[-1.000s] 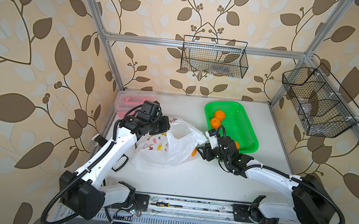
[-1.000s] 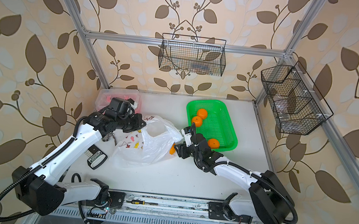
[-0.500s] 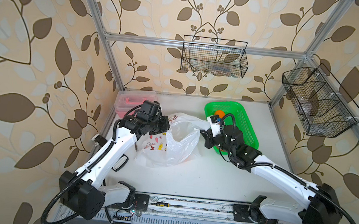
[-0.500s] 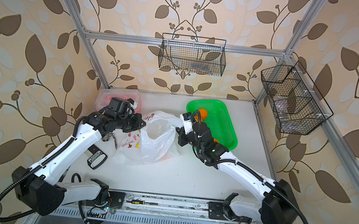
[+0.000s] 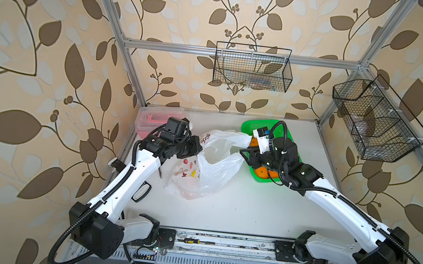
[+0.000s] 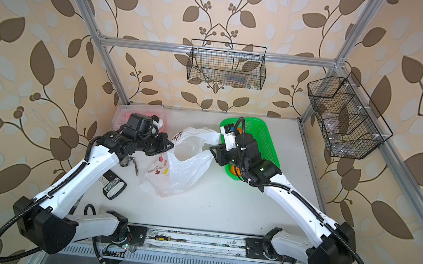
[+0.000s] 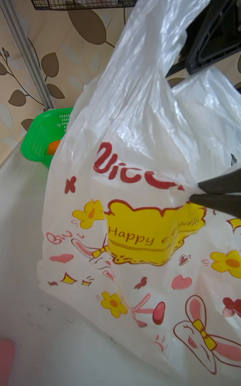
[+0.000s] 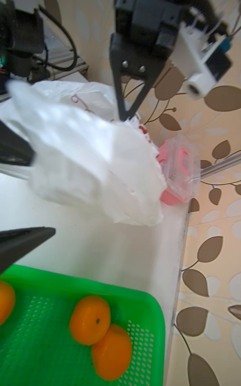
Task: Place the oranges into plastic bags & tie knots
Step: Adjust the plastic bag at the center of the board.
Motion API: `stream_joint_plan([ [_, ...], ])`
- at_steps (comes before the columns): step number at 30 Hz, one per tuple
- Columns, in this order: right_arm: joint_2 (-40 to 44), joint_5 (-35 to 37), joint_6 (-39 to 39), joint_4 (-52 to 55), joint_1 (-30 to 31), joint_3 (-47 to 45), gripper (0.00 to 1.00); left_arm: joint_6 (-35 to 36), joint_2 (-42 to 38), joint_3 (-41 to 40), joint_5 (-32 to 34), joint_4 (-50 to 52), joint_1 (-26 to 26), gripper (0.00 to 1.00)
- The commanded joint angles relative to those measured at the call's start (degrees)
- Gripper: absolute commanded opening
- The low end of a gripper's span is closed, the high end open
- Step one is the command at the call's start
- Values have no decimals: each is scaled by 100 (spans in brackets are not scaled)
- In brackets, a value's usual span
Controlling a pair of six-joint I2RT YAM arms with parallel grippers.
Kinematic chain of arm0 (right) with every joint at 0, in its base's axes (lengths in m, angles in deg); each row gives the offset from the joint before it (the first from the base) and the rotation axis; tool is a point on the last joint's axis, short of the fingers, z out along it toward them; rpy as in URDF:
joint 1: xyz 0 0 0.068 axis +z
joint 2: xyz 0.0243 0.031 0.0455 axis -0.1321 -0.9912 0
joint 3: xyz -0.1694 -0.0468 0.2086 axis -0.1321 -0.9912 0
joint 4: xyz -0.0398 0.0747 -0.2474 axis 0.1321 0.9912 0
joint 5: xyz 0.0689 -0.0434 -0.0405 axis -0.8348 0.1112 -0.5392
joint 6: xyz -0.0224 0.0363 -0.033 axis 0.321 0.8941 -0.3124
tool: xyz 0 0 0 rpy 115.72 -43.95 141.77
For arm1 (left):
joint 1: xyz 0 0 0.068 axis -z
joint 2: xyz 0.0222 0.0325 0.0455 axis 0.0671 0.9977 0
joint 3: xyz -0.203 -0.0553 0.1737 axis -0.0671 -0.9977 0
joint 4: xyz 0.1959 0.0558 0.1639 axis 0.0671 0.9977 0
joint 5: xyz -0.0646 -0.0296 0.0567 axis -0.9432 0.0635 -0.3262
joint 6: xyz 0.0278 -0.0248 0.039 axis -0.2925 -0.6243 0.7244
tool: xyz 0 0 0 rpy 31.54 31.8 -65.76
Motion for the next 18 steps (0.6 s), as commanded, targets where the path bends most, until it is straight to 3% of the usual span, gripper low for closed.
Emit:
stream_joint_plan([
  [1,721,50,-119,583,-46,-309,66,-71,-62,108,-220,-100,-55,0],
  [4,1396,46,-260,1264,-350,-571,77,-83,-35,142,-151,-126,-51,0],
  [8,1800,-559,-527,1873,-1523,-606,83,-88,-9,178,-43,-155,-51,0],
  [11,1359,-1119,-561,1799,-2341,-536,83,-96,9,169,-8,-198,-51,0],
  [16,601,-1206,-366,1195,-2657,-459,84,-82,23,161,-22,-207,-51,0],
  [18,-649,-1235,-18,359,-2769,-100,86,-63,40,164,-35,-205,-51,0],
])
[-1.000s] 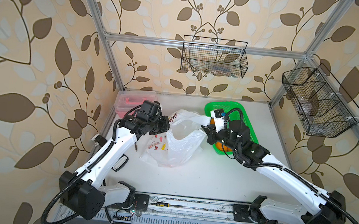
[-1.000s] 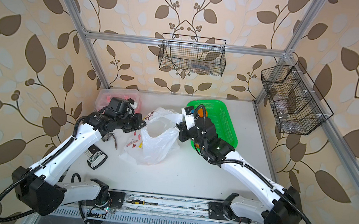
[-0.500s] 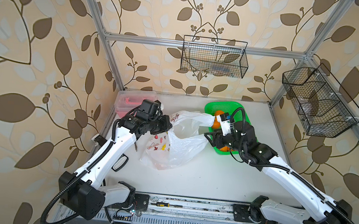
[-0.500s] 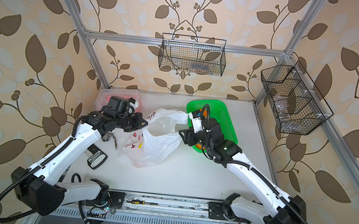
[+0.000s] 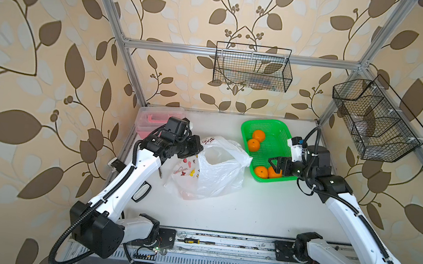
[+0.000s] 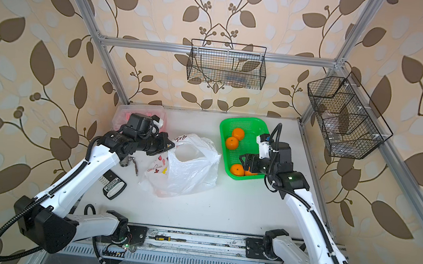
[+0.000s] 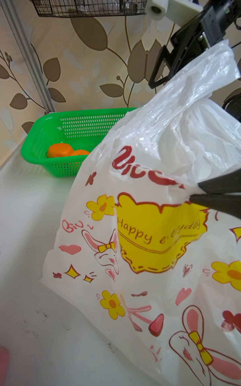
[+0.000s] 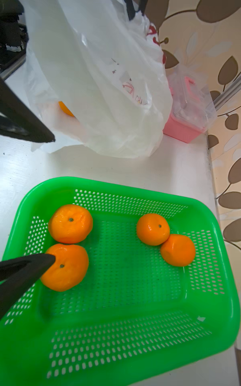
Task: Place the oranges into plastic bags & tie knots
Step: Adjust the plastic bag at the center of the board, then pick up the orange from the basket.
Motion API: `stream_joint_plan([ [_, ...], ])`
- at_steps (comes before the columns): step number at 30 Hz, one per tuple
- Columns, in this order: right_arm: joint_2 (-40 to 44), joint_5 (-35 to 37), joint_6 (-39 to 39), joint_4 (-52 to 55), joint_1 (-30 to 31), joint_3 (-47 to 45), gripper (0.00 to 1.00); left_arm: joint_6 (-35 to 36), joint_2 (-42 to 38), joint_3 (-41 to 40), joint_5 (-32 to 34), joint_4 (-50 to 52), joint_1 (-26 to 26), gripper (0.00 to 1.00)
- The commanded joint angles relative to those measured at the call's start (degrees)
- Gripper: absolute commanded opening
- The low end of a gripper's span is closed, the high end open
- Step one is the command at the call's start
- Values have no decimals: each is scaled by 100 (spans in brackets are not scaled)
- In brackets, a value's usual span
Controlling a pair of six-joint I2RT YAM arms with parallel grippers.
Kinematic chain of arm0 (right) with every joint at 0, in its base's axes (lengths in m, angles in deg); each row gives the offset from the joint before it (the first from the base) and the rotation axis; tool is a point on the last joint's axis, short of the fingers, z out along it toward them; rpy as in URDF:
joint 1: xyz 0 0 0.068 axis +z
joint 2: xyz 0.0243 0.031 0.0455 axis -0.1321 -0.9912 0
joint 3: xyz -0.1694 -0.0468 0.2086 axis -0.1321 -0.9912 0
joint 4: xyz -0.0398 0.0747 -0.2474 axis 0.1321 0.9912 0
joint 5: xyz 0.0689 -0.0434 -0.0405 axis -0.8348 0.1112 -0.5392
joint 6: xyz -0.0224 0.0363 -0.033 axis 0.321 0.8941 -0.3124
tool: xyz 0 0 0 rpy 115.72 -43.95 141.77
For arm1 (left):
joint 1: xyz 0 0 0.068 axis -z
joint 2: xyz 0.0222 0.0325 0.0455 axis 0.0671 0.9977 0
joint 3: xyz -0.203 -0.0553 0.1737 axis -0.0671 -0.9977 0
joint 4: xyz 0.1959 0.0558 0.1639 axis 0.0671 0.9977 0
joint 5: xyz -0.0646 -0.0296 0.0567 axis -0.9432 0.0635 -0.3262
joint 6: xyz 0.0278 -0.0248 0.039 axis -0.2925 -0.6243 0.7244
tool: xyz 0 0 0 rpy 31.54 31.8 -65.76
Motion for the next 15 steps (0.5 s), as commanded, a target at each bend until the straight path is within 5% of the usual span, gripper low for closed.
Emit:
stream_joint_plan([
  [1,-1956,-15,483,-1285,-139,739,86,48,14,155,-40,-141,-51,0],
  [8,-4273,796,735,-1615,191,2204,89,94,19,169,-104,-105,-51,0],
  [15,-5118,773,927,-1760,429,2737,89,115,-16,123,-69,-58,-51,0],
])
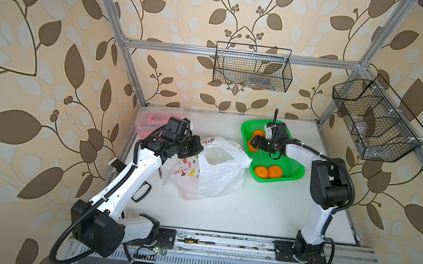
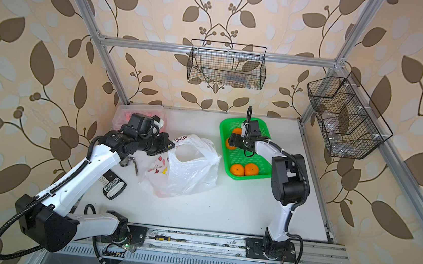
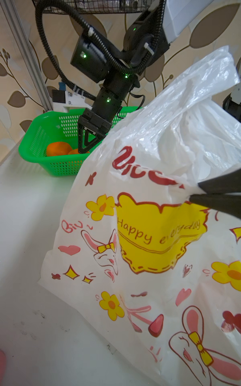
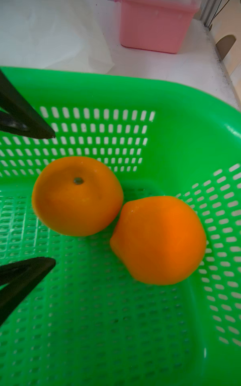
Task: Place the oranges into plastic bags & tie knots
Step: Pick up the orange from the basket.
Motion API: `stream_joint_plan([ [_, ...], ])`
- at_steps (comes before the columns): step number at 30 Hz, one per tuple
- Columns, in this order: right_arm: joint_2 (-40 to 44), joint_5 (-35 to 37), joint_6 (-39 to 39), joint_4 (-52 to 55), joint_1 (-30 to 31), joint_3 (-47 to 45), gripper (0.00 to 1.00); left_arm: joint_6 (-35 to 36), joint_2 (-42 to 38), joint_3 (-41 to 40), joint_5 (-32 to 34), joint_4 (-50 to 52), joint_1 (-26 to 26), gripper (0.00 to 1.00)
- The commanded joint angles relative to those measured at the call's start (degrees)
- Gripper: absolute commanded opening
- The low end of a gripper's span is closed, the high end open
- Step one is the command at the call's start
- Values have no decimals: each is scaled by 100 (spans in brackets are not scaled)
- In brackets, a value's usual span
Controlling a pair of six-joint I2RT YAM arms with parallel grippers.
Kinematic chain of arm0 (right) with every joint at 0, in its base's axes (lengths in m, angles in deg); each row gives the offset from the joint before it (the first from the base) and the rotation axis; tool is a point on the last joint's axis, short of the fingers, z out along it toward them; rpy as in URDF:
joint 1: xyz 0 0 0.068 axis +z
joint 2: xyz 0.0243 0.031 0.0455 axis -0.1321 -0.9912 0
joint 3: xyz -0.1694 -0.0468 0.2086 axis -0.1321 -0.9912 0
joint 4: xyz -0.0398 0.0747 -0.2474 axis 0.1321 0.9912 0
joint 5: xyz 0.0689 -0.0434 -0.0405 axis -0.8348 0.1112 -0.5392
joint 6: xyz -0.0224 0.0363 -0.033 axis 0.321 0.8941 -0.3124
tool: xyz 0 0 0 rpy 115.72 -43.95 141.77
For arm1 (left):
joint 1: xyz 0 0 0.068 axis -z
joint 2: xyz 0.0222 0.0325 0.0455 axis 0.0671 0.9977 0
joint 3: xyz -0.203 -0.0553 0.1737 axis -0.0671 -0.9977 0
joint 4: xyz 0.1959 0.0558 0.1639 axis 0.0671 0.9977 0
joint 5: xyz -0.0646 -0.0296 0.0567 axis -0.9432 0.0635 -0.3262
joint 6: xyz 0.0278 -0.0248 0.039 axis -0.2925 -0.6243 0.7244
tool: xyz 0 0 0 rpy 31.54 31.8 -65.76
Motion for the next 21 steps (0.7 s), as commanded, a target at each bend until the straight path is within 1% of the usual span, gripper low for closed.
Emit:
stream_joint_plan([
  [1,-268,134,133,-168,110,337,89,116,-71,113,-51,-68,-51,0],
  [5,-595,336,97,88,197,574,89,149,-96,95,-16,-42,-51,0],
  [12,-849,990,-179,692,291,754,89,151,-124,73,24,-15,-51,0],
  [14,-885,1073,-261,745,301,732,89,167,-129,59,19,-15,-51,0],
  [17,-1005,1135,-370,871,284,821,87,163,-113,46,28,-16,-51,0],
  [20,-1013,1112,-392,823,228,812,81,166,-106,29,11,-25,-51,0],
  [21,-980,1112,-390,785,216,782,80,167,-113,22,11,-25,-51,0],
])
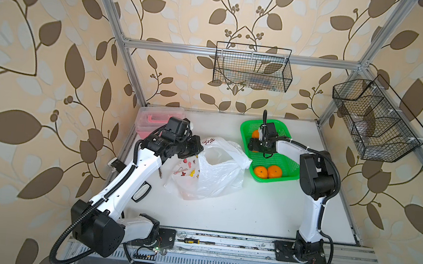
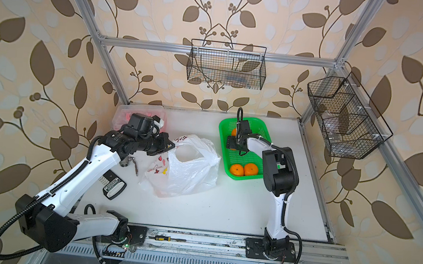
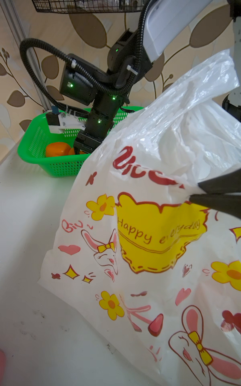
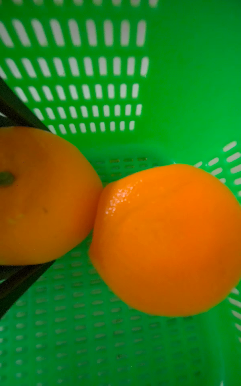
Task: Place the oranges into plastic bags & tie knots
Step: Pick up the orange from the basket.
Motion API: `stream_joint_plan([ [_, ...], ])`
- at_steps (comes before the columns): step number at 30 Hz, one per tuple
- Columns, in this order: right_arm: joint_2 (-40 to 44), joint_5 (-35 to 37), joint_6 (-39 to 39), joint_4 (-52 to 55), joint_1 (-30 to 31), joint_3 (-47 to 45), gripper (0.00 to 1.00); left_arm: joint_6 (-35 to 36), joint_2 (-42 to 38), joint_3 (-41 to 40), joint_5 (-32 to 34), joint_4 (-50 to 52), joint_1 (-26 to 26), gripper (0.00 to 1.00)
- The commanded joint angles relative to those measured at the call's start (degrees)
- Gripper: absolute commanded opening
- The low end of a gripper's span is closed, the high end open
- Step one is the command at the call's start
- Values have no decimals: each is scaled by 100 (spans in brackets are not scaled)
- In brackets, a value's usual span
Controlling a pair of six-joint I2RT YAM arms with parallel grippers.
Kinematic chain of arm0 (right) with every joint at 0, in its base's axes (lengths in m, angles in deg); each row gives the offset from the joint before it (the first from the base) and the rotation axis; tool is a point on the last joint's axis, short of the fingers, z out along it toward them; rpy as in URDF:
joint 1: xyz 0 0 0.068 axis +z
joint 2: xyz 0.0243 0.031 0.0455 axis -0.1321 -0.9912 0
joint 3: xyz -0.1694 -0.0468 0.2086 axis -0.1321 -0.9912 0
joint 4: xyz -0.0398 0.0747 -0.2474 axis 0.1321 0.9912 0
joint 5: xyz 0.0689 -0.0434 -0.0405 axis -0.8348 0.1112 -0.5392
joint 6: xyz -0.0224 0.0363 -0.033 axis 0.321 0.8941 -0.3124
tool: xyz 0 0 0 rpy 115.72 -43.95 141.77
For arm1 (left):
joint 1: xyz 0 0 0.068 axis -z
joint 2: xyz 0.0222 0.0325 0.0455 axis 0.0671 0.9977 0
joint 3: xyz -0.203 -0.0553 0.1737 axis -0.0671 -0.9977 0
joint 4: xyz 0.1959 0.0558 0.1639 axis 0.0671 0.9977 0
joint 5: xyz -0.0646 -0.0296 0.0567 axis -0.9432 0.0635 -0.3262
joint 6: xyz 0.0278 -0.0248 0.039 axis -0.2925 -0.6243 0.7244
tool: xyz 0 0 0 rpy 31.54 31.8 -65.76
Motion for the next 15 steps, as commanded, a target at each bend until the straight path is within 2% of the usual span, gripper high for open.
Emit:
stream_joint_plan([
  [1,-82,128,-126,111,-55,68,77,158,-113,13,6,-38,-51,0],
  [7,546,205,-317,-33,-75,-233,63,146,-135,-3,-11,-29,-51,0],
  [10,1360,179,-385,-209,-51,-791,63,130,-131,1,-54,-40,-51,0],
  [15,3183,-124,-393,-148,170,-1783,62,130,-124,-6,-121,-83,-51,0],
])
